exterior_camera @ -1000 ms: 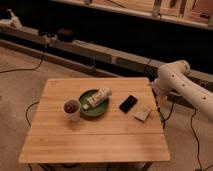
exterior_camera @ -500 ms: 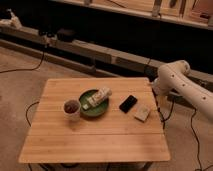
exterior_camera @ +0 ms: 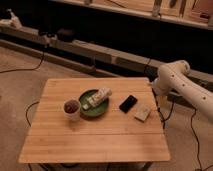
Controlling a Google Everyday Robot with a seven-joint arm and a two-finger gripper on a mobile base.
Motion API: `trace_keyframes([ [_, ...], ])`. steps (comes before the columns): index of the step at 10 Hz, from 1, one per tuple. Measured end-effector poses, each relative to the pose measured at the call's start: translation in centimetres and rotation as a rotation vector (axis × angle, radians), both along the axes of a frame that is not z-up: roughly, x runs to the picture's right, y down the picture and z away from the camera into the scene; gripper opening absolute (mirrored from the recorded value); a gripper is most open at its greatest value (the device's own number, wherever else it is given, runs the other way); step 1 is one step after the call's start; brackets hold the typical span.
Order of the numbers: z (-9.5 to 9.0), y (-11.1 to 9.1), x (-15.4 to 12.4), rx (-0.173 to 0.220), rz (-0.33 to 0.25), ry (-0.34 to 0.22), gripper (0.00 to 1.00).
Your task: Place the eraser on the white sponge
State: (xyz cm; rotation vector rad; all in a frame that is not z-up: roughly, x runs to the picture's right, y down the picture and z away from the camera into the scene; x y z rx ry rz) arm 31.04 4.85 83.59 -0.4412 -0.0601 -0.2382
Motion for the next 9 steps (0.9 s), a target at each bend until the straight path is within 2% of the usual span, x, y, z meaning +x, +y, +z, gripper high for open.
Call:
trace_keyframes([
  [2,0.6,-0.6,-1.0,0.01,-0.044,-0.058,0.8],
  [4,1.8,-1.7,-4.3,0.029,-0.091,-0.19,0.8],
  [5,2.0,-2.0,-5.2,0.031,-0.105,-0.239,0.8],
  [6,2.2,-2.2,-6.2,0.027,-0.122,-0.299,0.8],
  [8,2.4,-2.3,-7.4,-0.004,-0.162,-0.385,0.8],
  [9,2.7,-2.3,-7.8,-0.023,-0.192,-0.408,0.8],
])
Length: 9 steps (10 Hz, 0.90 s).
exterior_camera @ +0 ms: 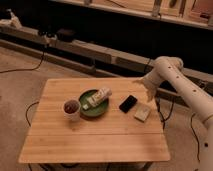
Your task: Place the eraser on the white sponge
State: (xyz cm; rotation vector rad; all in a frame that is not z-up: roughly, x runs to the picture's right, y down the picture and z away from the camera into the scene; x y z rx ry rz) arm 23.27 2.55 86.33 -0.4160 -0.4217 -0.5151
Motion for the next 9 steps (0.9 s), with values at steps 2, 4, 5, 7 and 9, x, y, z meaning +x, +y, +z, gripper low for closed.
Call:
trace_keyframes([
  [2,1.6,-0.2,-0.3,-0.018,-0.071,0.001,0.8],
  [4,3.2,-0.3,-0.7,-0.015,-0.117,0.021,0.8],
  [5,4.3,-0.7,-1.5,0.007,-0.138,0.028,0.8],
  [7,5.5,-1.0,-2.8,0.029,-0.143,0.03,0.8],
  [9,6.2,-0.8,-4.3,0.039,-0.15,0.024,0.8],
])
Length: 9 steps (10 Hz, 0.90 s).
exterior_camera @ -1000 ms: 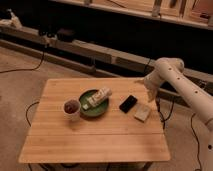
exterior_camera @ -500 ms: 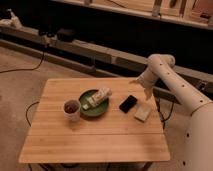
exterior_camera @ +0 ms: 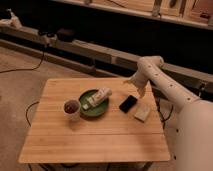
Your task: Place the eraser on the white sponge
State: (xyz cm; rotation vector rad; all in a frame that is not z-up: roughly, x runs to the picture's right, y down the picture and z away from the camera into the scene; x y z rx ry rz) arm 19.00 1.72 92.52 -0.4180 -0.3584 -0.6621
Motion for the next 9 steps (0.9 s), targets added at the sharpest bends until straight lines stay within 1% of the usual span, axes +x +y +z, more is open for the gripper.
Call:
trace_keyframes([
  [4,0.3,1.2,-2.2,-0.002,-0.023,-0.013,0.8],
  [6,0.9,2.2,-2.9,-0.02,-0.01,-0.017,0.8],
  [9,1.3,3.8,-3.6,-0.047,-0.007,-0.017,0.8],
])
